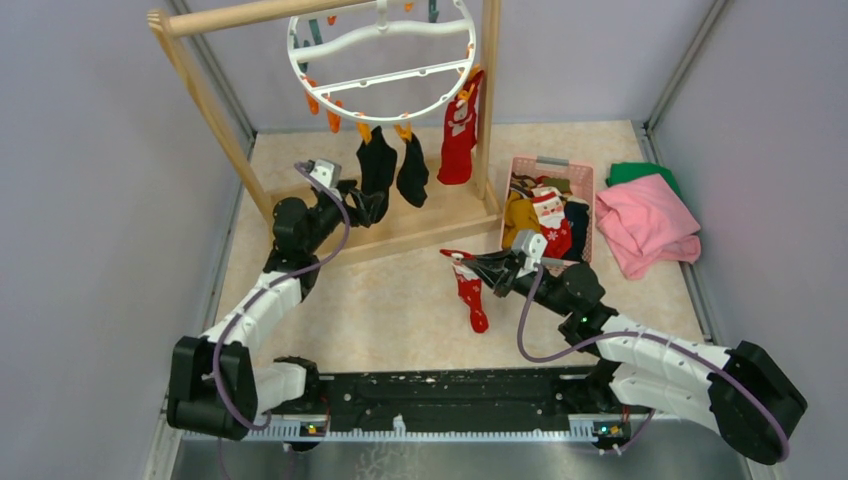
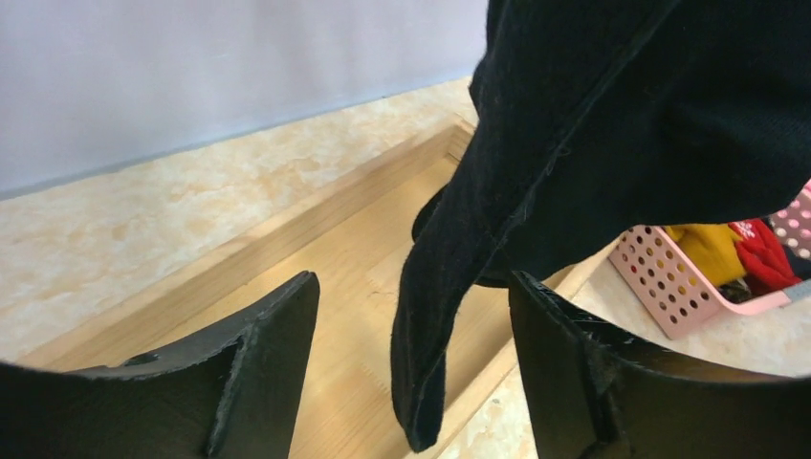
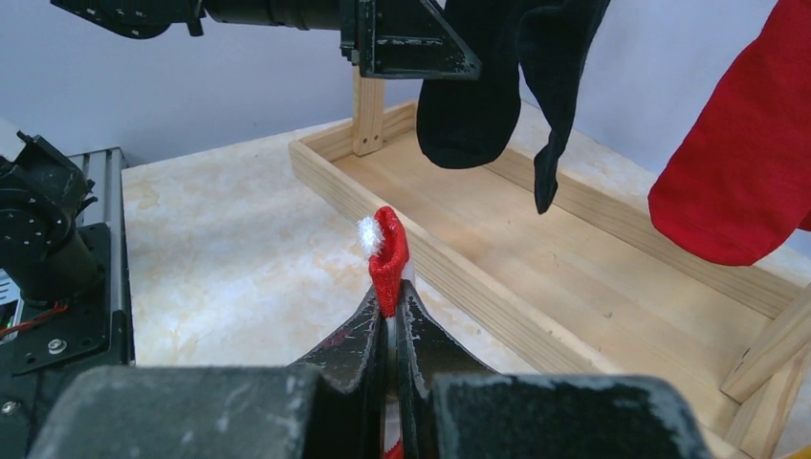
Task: Clip the socks to the hanger
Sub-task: Rotate the hanger.
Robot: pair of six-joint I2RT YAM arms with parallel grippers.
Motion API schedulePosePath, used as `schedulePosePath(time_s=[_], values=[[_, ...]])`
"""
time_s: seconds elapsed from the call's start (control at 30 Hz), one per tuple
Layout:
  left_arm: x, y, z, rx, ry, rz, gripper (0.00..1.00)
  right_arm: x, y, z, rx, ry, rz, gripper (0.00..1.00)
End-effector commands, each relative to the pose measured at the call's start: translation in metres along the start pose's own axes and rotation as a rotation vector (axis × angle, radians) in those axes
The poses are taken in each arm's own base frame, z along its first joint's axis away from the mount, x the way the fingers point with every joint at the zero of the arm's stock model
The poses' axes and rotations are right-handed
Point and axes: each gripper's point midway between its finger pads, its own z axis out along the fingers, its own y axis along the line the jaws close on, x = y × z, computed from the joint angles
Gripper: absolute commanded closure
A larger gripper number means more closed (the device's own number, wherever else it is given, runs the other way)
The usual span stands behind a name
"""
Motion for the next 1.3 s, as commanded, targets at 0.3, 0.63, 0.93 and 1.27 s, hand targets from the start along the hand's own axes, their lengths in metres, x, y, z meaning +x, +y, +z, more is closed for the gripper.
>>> schedulePosePath(time_s=[0.3,0.63,0.93,1.27], values=[[-0.049,-0.063,-0.011,0.348,-0.176,0.105,0.96,-0.010,-0.004,0.001,0.002,-0.043,-0.004,1.00],[-0.054,-0.142,-0.035,0.658,-0.209,0.153,1.00,-0.012,-0.006,-0.001,0.014,-0.049,-0.006,1.00],[-0.048,-0.196,0.015,0.731,-0.171,0.264,1.00,-0.012,-0.013,-0.005,0.057,-0.045,-0.011,1.00],[-0.054,-0.201,0.087,0.618,-0.179,0.302,1.00,-0.012,-0.026,-0.010,0.130,-0.044,-0.015,1.00]])
